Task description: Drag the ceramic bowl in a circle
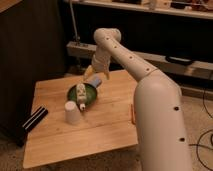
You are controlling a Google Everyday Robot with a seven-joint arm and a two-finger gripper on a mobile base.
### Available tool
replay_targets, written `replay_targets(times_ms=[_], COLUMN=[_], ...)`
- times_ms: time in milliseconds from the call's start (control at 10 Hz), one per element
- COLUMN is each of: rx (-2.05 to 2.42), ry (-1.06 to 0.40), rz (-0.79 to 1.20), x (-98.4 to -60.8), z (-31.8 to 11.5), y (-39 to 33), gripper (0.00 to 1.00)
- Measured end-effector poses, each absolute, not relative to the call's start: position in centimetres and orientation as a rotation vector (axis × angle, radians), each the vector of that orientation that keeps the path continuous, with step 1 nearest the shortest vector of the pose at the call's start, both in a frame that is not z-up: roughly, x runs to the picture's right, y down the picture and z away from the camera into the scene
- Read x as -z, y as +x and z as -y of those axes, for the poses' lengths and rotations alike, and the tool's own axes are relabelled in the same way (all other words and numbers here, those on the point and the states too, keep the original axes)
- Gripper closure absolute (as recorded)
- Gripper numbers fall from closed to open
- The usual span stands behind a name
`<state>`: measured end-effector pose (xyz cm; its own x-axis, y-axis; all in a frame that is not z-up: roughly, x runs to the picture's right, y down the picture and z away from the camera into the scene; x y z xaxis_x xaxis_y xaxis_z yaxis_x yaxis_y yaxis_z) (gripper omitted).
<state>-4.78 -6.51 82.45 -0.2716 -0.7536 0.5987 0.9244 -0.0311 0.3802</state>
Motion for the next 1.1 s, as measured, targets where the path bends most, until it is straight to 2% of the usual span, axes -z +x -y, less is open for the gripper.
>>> replay_targets(times_ms=[800,1000,1100], rx=[1.648,1.646,1.646], ry=[-0.271,-0.219,-0.135], rz=[0.851,0.826,0.771], x=[-82.5,-82.4,-82.3], z=[6.5,6.4,6.0], y=[-4.8,-4.3,-3.5], gripper=[0.2,0.2,0.2])
